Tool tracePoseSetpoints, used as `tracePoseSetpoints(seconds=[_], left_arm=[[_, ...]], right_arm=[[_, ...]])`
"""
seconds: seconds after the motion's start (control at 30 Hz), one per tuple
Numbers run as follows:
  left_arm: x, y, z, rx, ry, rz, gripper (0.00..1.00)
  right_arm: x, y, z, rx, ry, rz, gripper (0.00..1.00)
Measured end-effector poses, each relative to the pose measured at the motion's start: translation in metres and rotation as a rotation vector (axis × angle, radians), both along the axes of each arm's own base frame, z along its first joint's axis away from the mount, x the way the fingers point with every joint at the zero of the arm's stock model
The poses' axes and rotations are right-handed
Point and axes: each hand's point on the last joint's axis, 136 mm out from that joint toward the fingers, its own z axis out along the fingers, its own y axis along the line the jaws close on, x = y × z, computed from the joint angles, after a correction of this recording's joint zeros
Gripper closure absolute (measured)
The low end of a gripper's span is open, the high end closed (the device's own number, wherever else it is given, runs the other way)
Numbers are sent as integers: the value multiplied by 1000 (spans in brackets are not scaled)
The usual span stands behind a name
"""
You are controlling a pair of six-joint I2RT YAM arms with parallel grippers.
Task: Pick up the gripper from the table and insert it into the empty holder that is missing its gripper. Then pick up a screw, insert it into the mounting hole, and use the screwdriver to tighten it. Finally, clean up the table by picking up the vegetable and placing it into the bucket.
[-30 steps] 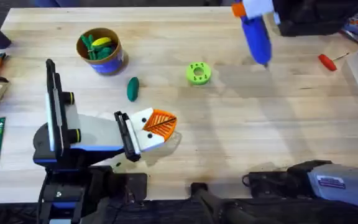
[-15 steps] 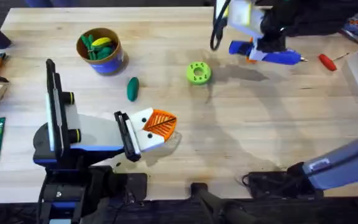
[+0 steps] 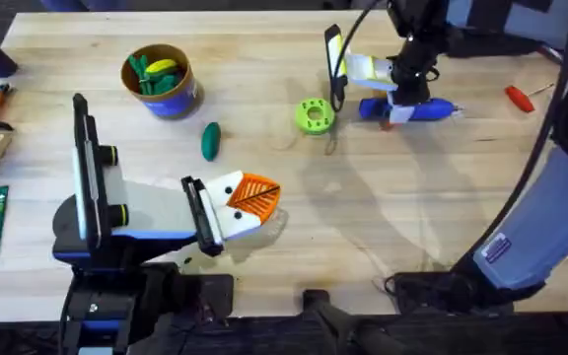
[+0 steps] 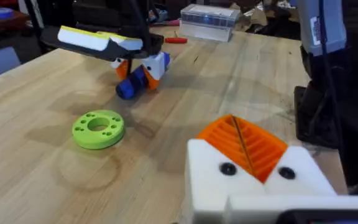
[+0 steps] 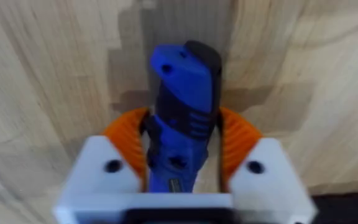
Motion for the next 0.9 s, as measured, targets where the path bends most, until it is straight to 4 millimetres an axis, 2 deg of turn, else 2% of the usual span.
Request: tracePoseSetpoints(seconds=[0.13, 0.17, 0.37, 0.47, 0.6, 0.67, 0.73, 0.9], left_arm=[[0, 0, 0, 0, 0, 0, 984], [0, 0, 0, 0, 0, 0, 984], [0, 0, 0, 0, 0, 0, 984], [0, 0, 0, 1, -2, 0, 968], [0, 0, 0, 1, -3, 0, 351], [0, 0, 0, 1, -1, 0, 70], [0, 0, 0, 0, 0, 0, 19], [0, 0, 0, 0, 0, 0, 15]], right_arm=[[8, -6, 4, -8, -32, -8, 76], [9, -6, 4, -9, -33, -4, 32], [7, -3, 5, 18, -34, -63, 13], [8, 3, 12, 61, -54, -132, 12], [10, 11, 39, 126, -122, -225, 12], [11, 16, 63, 178, -177, -282, 12], [10, 19, 89, 230, -238, -348, 13], [2, 23, 150, 352, -375, -491, 12]])
